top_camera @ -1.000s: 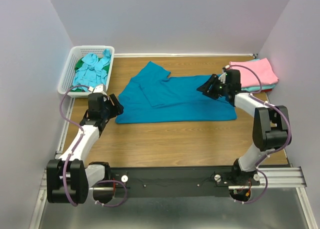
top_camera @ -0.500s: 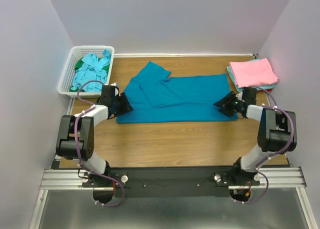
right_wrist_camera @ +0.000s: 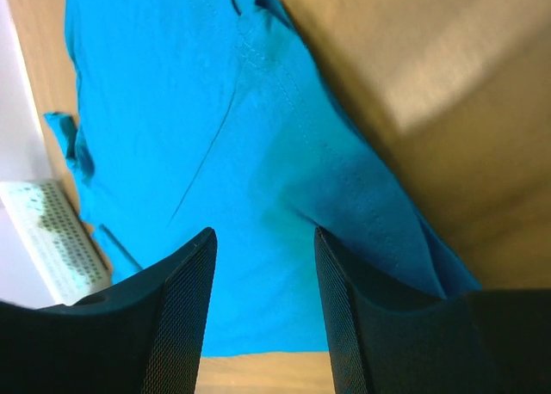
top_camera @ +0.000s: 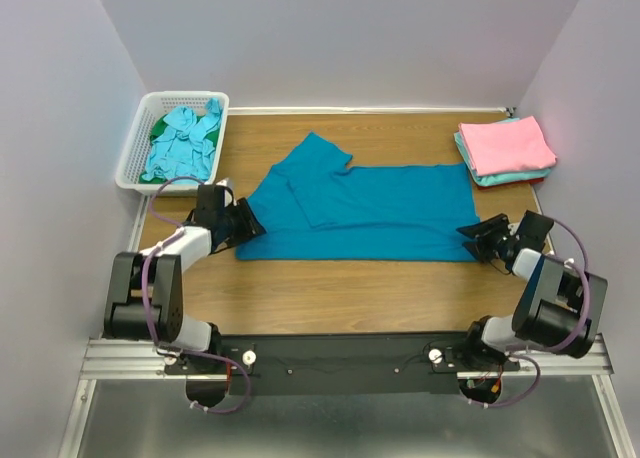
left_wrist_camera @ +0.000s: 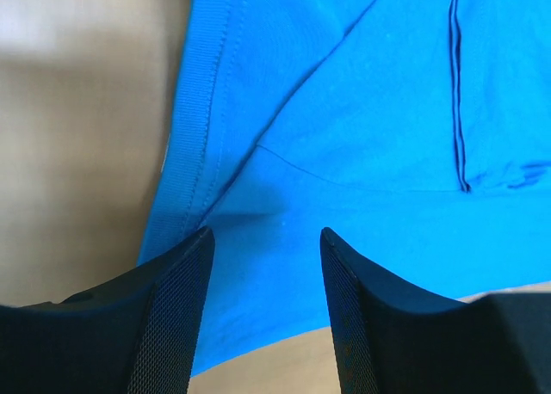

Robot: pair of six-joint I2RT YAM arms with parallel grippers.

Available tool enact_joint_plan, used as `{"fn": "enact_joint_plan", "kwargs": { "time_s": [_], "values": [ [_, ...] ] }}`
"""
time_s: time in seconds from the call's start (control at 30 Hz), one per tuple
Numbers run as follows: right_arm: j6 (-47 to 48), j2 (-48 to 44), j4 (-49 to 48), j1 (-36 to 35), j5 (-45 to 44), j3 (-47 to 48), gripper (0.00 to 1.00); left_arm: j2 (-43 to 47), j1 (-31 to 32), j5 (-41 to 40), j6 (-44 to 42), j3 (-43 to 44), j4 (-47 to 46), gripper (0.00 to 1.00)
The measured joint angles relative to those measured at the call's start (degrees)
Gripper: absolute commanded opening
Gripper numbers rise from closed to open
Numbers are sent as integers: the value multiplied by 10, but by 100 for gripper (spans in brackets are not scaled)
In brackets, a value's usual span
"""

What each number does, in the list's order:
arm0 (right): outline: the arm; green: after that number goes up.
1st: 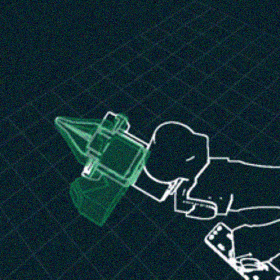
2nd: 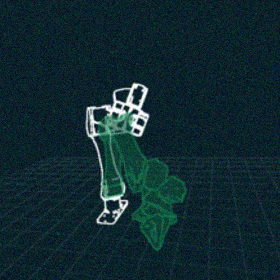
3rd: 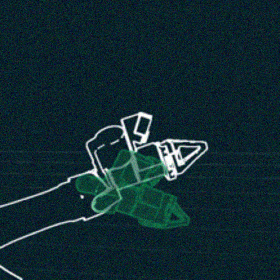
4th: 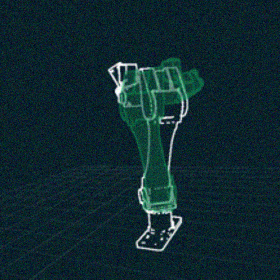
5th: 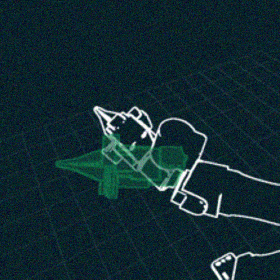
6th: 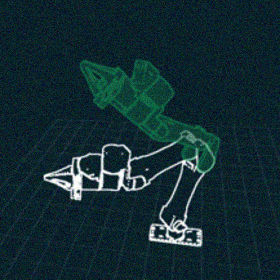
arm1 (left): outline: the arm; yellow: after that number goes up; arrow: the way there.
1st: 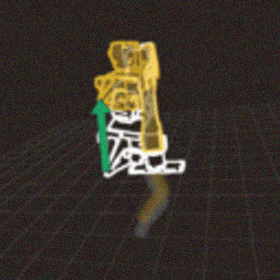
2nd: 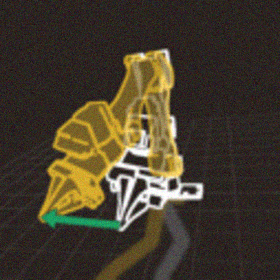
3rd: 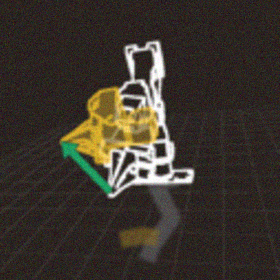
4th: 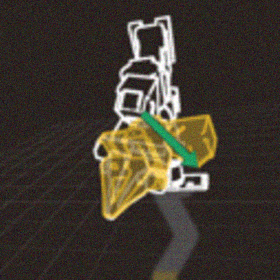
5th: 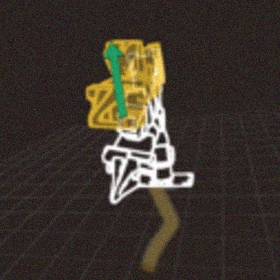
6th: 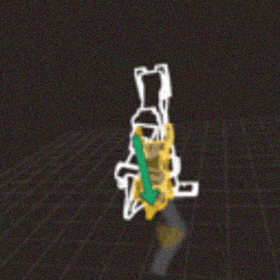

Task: Fold and stack the t-shirts
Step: Fold the tshirt

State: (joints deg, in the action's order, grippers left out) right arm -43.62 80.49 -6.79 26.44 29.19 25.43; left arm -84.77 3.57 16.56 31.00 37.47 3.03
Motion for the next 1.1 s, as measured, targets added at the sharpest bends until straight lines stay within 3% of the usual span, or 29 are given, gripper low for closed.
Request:
{"fn": "enact_joint_plan", "kwargs": {
  "time_s": [0.3,0.4,0.5,0.6,0.8,0.93,1.1],
  "values": [
    [50,-139,134,-14,-42,-12,57,133,-3,-20,35,-44,132,68],
    [64,-152,156,-78,-57,12,57,192,-5,-42,40,-44,153,71],
    [88,-146,169,-186,-91,68,55,253,-5,-64,39,-39,158,71],
    [121,-103,171,-306,-136,152,50,304,-5,-93,28,-36,149,71],
    [209,73,172,-562,-233,339,41,352,-5,-140,-14,-32,128,71],
    [262,174,188,-664,-269,426,37,360,-5,-163,-36,-32,117,71],
    [316,261,211,-727,-290,503,36,359,-5,-172,-47,-35,86,71]
  ]
}}
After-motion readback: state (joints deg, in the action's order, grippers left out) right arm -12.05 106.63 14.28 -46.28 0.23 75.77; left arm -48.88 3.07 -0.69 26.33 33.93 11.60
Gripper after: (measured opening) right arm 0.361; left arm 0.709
